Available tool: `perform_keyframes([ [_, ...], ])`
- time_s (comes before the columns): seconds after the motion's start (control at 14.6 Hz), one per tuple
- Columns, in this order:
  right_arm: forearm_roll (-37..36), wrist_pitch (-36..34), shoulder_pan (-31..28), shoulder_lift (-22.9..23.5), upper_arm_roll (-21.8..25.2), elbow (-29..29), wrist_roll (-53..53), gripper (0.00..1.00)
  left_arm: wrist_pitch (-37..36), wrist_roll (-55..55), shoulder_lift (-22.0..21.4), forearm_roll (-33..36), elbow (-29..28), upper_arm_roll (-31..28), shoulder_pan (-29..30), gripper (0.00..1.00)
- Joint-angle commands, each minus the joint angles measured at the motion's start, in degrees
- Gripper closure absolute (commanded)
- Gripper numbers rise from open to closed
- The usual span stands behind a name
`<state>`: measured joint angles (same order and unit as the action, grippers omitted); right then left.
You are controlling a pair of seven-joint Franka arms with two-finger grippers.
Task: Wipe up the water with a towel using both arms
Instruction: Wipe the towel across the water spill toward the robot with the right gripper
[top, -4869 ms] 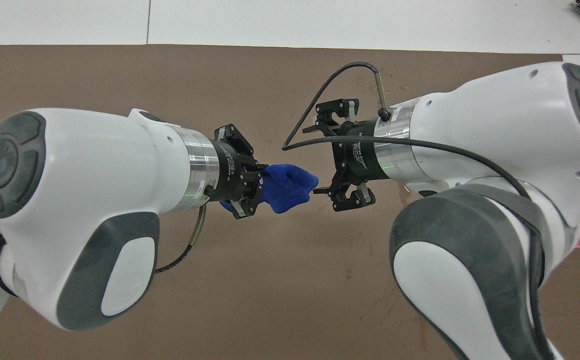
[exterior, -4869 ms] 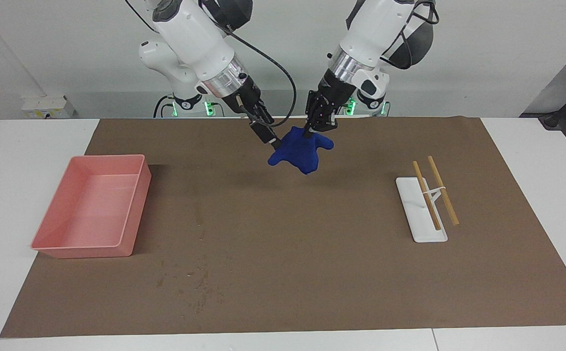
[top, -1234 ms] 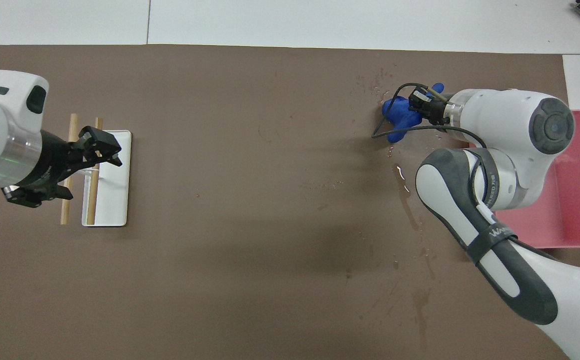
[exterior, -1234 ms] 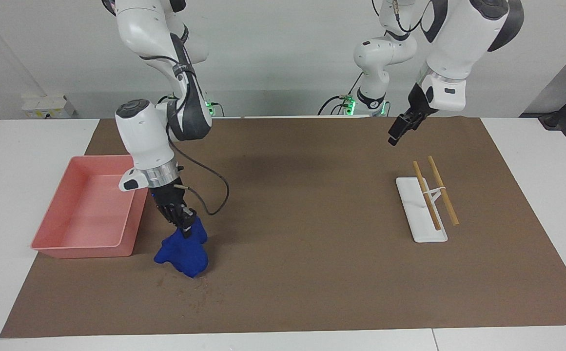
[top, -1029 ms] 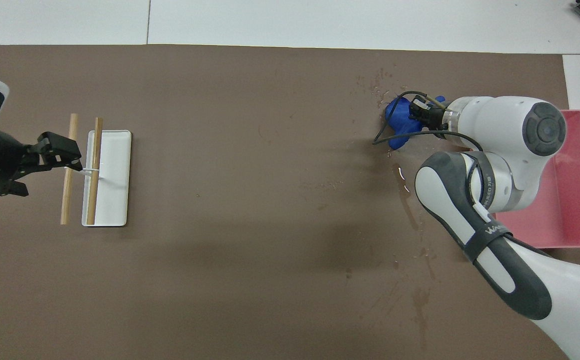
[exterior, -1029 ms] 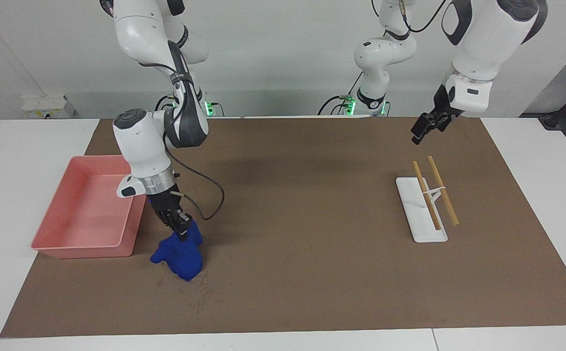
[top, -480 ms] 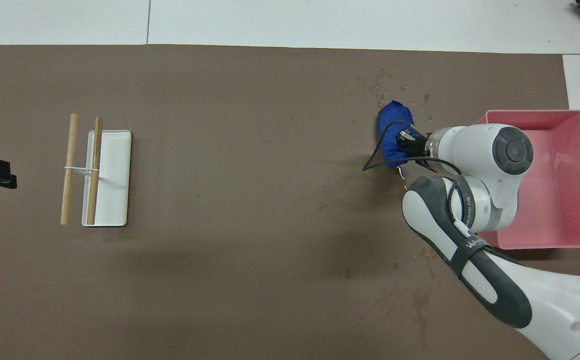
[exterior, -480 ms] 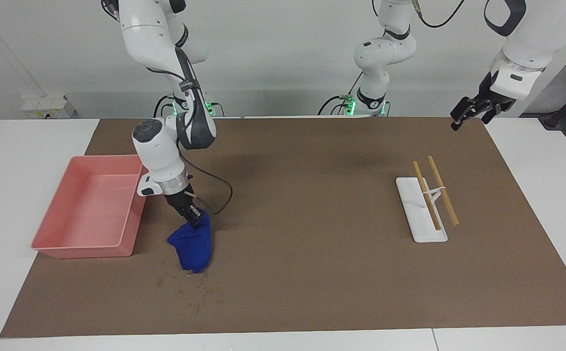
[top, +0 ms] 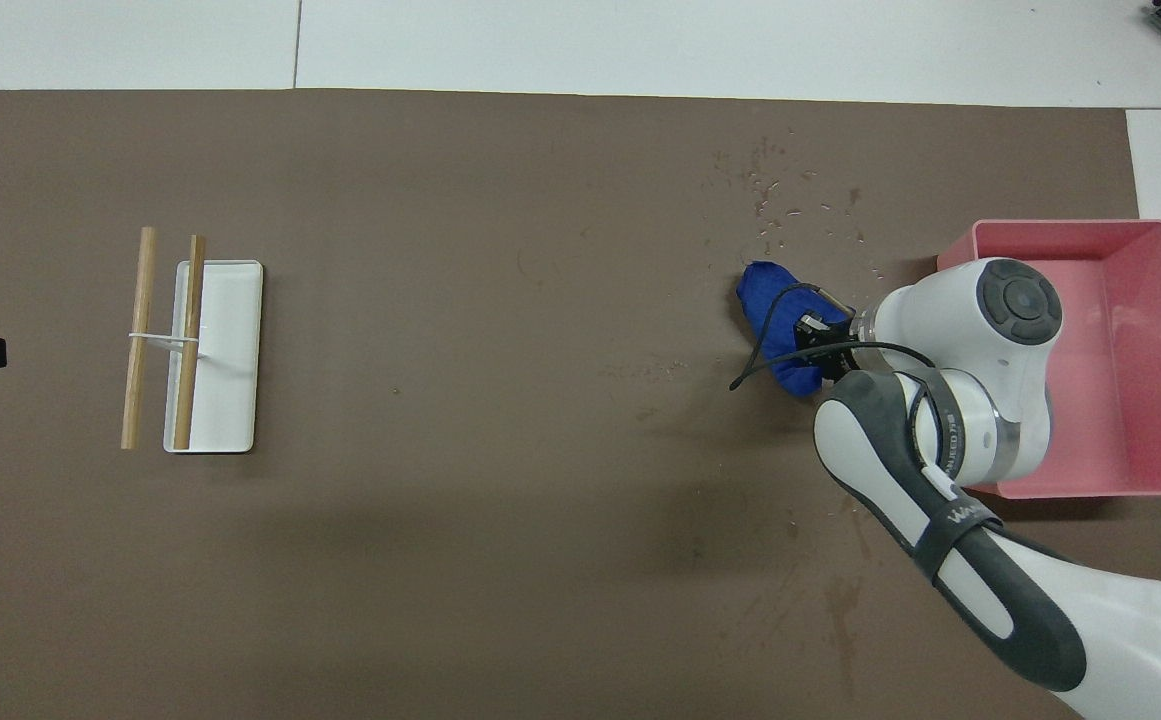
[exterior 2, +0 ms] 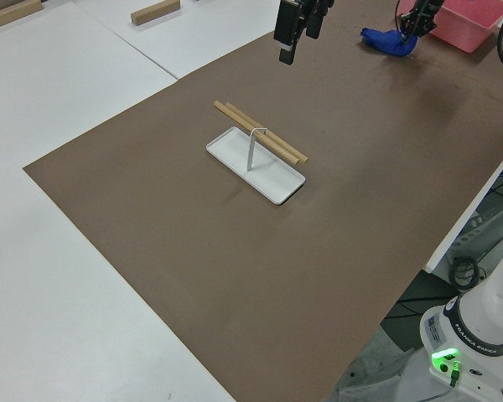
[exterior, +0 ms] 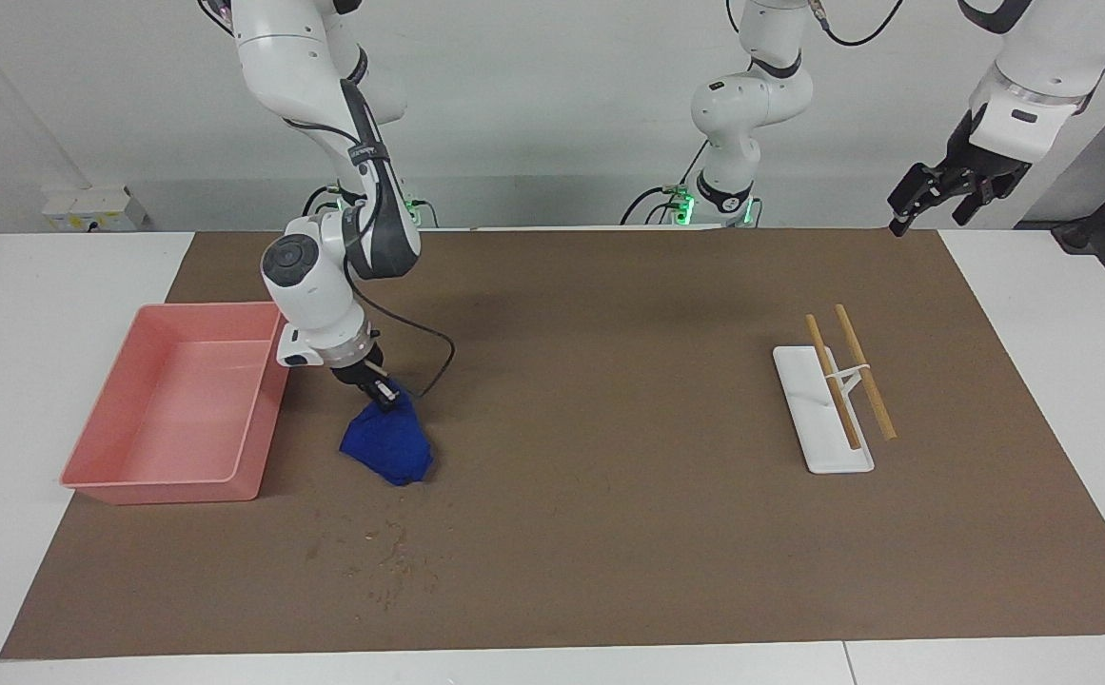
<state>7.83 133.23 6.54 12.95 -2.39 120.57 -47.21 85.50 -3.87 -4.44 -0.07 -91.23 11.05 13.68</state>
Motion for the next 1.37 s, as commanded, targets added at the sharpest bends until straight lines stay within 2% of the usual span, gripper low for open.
perform_keyframes([
  [0.0,-0.3,-4.2,-0.8,-2.2,-0.1,1.9,-1.1,1.0,-1.7,0.7,0.8,1.0,1.7,-4.4,-4.8,0.0],
  [0.14,-0.3,-7.5,-0.8,-2.7,-0.1,2.0,-1.4,1.0,-0.1,1.1,-0.3,1.0,-0.5,-8.7,-9.0,0.0],
  [0.41,-0.3,-12.4,-1.1,-4.8,-0.1,4.8,-1.3,1.0,2.7,2.5,-1.3,1.0,-3.1,-8.8,-8.9,0.0],
  [0.75,-1.1,-20.0,-0.7,-8.7,-0.1,8.6,1.1,1.0,3.2,2.4,-1.3,1.0,-3.3,-8.8,-8.9,0.0],
  [1.03,-1.1,-20.6,-1.1,-11.8,0.0,14.1,7.2,1.0,2.8,2.4,-1.3,1.0,-3.3,-8.8,-8.9,0.0],
  [1.3,-1.2,-20.9,-0.9,-14.3,0.0,19.1,8.0,1.0,2.5,2.5,-1.3,1.0,-3.3,-8.8,-8.9,0.0],
])
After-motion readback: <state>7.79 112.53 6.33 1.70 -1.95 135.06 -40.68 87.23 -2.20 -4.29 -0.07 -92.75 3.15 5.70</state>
